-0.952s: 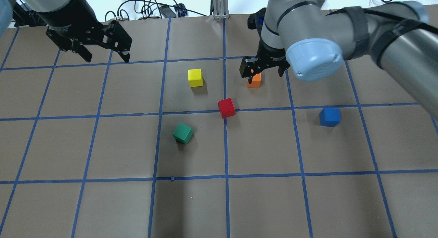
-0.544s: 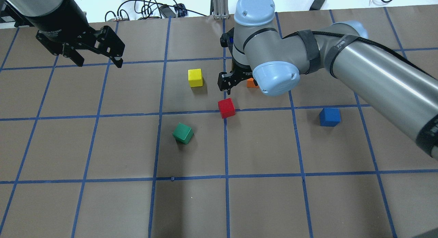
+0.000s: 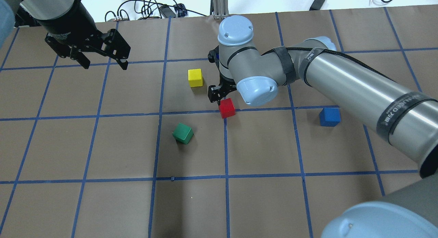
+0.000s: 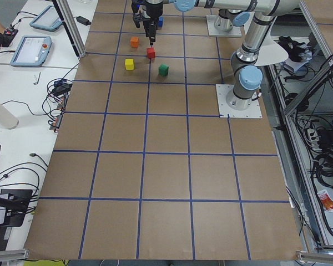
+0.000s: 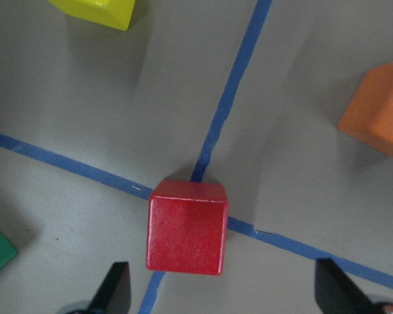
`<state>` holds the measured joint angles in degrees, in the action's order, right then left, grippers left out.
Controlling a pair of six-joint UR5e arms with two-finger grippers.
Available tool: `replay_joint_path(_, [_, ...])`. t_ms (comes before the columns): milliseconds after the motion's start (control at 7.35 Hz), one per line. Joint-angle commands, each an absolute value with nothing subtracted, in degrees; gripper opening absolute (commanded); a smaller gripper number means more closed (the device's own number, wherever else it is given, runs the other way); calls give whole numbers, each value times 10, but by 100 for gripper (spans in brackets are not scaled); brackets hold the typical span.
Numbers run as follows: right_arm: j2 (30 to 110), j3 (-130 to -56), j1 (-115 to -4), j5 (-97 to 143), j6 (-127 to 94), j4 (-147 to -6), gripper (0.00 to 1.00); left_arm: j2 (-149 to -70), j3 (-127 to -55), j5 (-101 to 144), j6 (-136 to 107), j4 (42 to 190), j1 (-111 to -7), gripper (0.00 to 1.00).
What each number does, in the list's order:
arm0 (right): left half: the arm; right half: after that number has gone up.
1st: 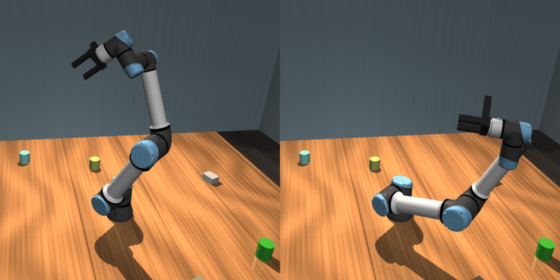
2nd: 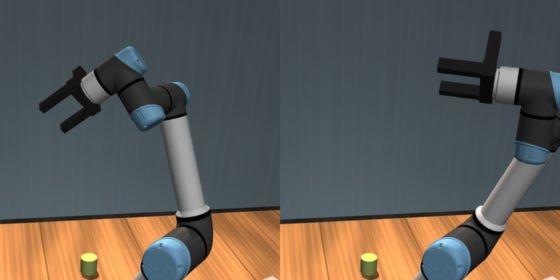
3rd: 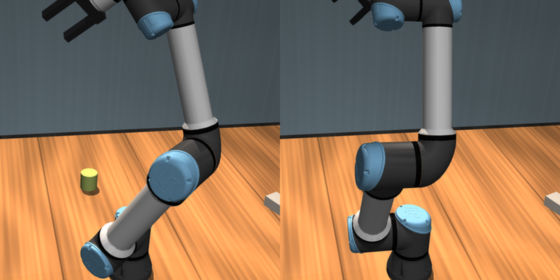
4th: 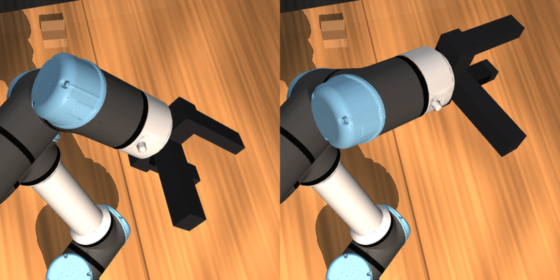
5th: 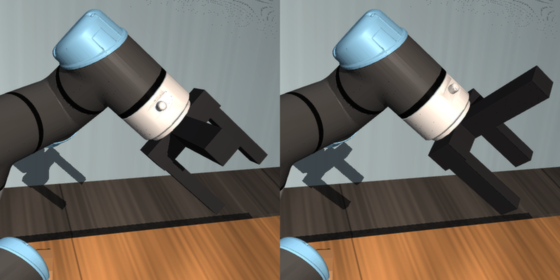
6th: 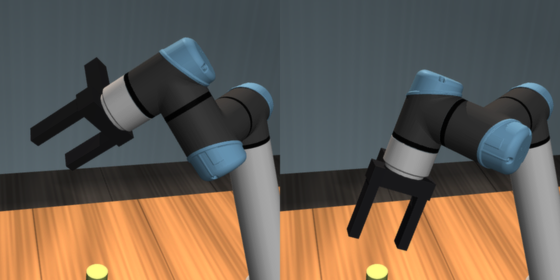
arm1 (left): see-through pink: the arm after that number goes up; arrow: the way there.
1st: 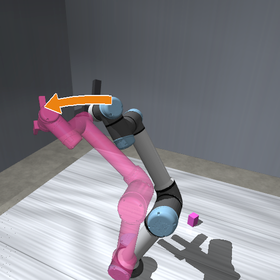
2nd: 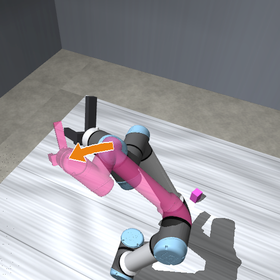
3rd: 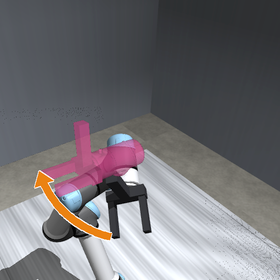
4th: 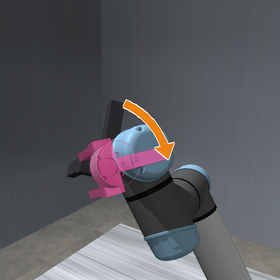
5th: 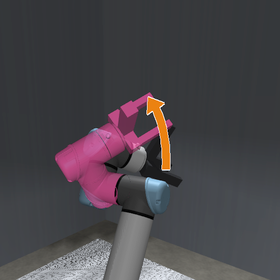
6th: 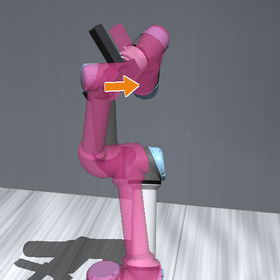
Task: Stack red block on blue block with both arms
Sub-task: 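Lower the right gripper over the red cube and close on it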
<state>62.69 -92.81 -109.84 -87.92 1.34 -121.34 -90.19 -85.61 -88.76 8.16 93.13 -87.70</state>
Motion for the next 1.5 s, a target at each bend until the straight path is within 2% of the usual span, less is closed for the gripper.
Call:
replay_joint_path(0, [604,-928,-1104,-875,13,-1223,100,-897,-868,-887,90,935,-878,100])
replay_joint_path(816, [592,-932,-1104,-854,12,-1223,100,-899,-872,-899,81,925,-879,100])
replay_joint_path(952, [592,-932,-1104,-853,13,-1222,90,-900,-872,-899,81,925,-879,100])
replay_joint_path(1088, [588,-931,-1104,-853,13,-1222,62,-900,-873,-899,81,925,-879,100])
replay_joint_path(1360, [589,-928,-1104,-853,14,-1221,12,-898,-874,-899,82,925,-879,100])
